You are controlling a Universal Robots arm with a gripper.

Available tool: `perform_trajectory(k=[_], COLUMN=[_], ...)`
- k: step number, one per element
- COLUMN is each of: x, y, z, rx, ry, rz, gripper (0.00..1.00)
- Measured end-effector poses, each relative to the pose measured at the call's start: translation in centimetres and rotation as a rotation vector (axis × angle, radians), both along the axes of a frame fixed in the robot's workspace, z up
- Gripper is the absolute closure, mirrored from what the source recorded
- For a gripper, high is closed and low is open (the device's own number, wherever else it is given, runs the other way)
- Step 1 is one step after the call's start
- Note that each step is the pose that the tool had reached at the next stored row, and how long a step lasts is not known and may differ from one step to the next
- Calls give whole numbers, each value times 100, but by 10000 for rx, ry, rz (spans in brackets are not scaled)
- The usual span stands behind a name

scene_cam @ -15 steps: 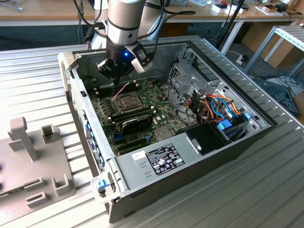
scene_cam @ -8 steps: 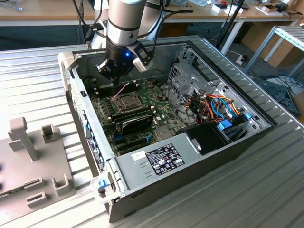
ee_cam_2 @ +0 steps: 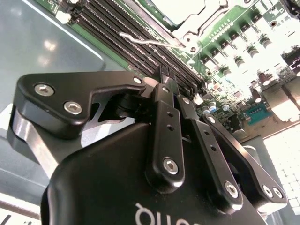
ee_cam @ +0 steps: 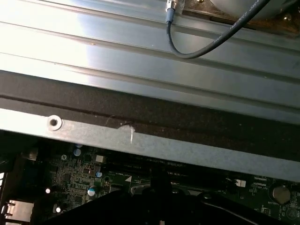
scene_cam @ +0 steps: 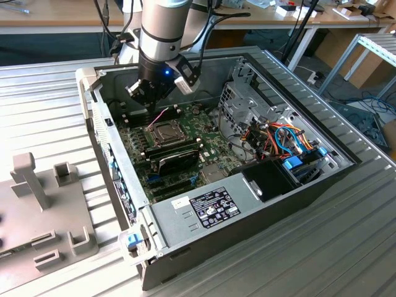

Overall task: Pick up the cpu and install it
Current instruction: 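Install the first cpu locking lever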

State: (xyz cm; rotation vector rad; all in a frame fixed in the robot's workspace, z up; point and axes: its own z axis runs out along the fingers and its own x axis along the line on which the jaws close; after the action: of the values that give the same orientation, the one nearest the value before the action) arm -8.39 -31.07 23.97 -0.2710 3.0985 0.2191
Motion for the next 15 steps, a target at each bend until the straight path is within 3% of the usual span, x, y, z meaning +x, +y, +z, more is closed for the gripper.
perform_trajectory(k=[8, 15], x=[62, 105], y=[-3, -6], z=[-14, -28], rx=[-1, -4], ry=[0, 3], rz=[148, 591], gripper=[89, 89])
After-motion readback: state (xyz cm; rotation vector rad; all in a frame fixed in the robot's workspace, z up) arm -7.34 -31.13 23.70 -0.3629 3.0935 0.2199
